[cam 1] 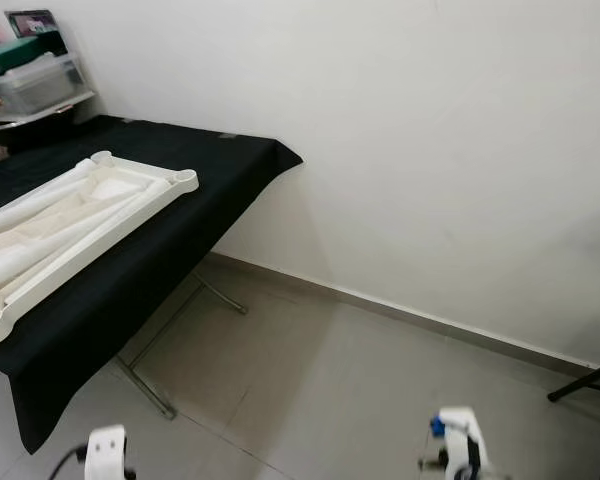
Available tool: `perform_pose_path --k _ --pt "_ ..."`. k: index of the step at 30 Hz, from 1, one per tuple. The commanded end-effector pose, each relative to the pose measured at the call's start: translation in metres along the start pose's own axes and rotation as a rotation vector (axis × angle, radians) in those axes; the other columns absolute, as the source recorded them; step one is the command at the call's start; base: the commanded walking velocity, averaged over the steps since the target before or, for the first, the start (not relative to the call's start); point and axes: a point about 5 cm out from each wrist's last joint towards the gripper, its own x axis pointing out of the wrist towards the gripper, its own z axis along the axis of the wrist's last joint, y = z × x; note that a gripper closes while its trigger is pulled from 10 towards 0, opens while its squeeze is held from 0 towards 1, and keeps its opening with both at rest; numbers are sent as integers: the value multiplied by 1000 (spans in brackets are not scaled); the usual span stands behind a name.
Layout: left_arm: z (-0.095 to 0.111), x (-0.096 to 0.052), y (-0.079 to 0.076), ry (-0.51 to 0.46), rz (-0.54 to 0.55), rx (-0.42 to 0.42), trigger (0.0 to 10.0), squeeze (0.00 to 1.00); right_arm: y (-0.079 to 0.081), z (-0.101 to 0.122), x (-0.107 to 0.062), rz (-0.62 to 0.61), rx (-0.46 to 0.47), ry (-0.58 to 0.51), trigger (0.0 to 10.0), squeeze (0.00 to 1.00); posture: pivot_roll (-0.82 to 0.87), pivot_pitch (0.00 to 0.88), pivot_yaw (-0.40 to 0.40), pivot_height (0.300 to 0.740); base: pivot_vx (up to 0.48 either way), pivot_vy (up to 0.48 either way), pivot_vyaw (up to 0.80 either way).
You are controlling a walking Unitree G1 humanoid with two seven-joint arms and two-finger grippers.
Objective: Building children table
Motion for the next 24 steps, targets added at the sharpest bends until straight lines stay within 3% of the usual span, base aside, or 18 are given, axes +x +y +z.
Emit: perform_pose_path --k 1,2,3,4,5,6,8,9,10,12,14,15,16,20,24 --pt "9 0 2 -60 -11 11 10000 0 7 4 0 46 -22 -25 10000 0 -60 0 19 740 0 0 0" --pt "26 3 -7 -146 -43 23 10000 0 5 25 3 67 -18 -101 10000 0 -51 0 7 740 0 0 0" --pt "26 3 -7 -146 -43 23 10000 0 5 25 3 67 -18 -101 10000 0 -51 0 7 740 0 0 0" --pt "40 3 -16 -224 -74 28 10000 0 7 44 3 102 -27 -181 10000 98 -49 0 -6 740 0 0 0" --pt "53 3 -25 -294 -102 20 10000 0 8 58 3 125 -33 -237 10000 1000 -51 0 -11 740 0 0 0" --pt "53 3 -25 -294 -102 20 10000 0 8 58 3 125 -33 -237 10000 1000 -51 0 -11 740 0 0 0" --pt "84 -9 -47 -479 -175 74 10000 0 16 83 -2 188 -22 -380 10000 1000 -58 8 -21 740 0 0 0" --pt "84 -9 -47 -479 -175 74 10000 0 16 83 -2 188 -22 -380 10000 1000 -58 8 -21 740 0 0 0" --pt "97 -19 -58 -562 -201 108 10000 0 19 95 -5 213 -2 -452 10000 1000 -60 6 -19 740 0 0 0" --pt "105 -26 -64 -613 -216 128 10000 0 22 102 -8 228 12 -499 10000 1000 -62 6 -17 740 0 0 0" --pt "105 -26 -64 -613 -216 128 10000 0 22 102 -8 228 12 -499 10000 1000 -62 6 -17 740 0 0 0" --pt "110 -34 -75 -639 -248 131 10000 0 26 111 -13 248 12 -559 10000 1000 -68 1 -4 740 0 0 0" --pt "110 -34 -75 -639 -248 131 10000 0 26 111 -13 248 12 -559 10000 1000 -68 1 -4 740 0 0 0" --pt "100 -57 -113 -669 -356 210 10000 0 64 130 -43 374 0 -742 10000 1000 -98 0 25 740 0 0 0" --pt "105 -69 -116 -711 -319 215 10000 0 78 126 -54 407 -29 -778 10000 1000 -96 5 19 740 0 0 0"
